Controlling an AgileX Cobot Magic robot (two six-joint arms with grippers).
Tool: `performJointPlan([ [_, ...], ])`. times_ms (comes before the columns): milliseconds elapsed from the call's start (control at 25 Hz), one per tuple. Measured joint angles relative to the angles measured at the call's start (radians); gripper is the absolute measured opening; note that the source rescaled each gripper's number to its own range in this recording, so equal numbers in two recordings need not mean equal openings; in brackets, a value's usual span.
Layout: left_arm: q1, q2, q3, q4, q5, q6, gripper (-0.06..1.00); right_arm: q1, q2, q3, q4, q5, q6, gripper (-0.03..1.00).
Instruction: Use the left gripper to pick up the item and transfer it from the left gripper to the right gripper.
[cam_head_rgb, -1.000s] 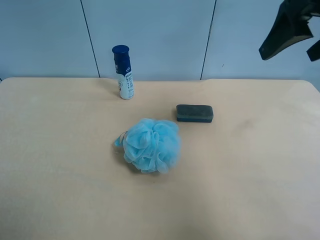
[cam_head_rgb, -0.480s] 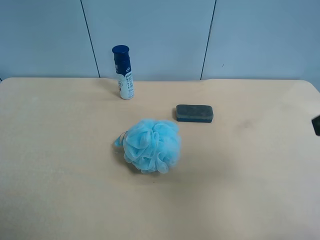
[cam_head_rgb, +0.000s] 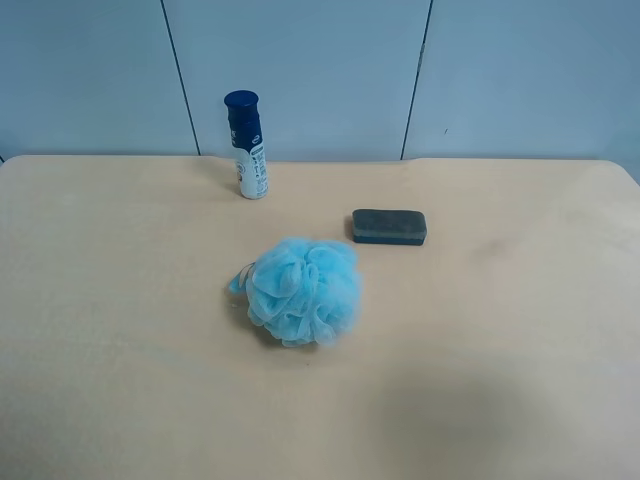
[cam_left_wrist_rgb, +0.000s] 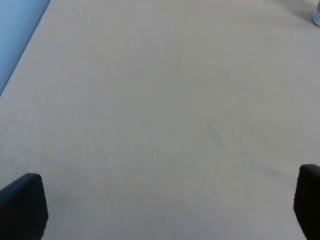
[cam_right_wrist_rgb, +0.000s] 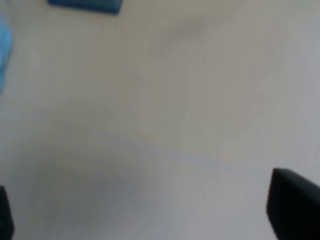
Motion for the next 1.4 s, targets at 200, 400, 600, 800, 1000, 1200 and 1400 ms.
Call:
performJointPlan([
  [200,0.0,0.0,0.0,0.0,0.0,0.0,1.0,0.0,-0.122,0.025,0.0,-0.028,0.001,1.0],
  [400,0.0,0.0,0.0,0.0,0.0,0.0,1.0,0.0,-0.177,0.025,-0.003,-0.028,0.005,1.0],
  [600,0.0,0.0,0.0,0.0,0.0,0.0,1.0,0.0,-0.177,0.025,-0.007,-0.028,0.018,1.0],
  [800,0.0,0.0,0.0,0.0,0.0,0.0,1.0,0.0,-0.177,0.025,-0.007,-0.028,0.019,1.0],
  [1000,0.0,0.0,0.0,0.0,0.0,0.0,1.0,0.0,-0.177,0.025,-0.007,-0.028,0.022,1.0],
  [1200,0.0,0.0,0.0,0.0,0.0,0.0,1.0,0.0,-0.177,0.025,0.0,-0.028,0.026,1.0],
  [1400,0.0,0.0,0.0,0.0,0.0,0.0,1.0,0.0,-0.177,0.025,0.0,-0.028,0.026,1.0],
])
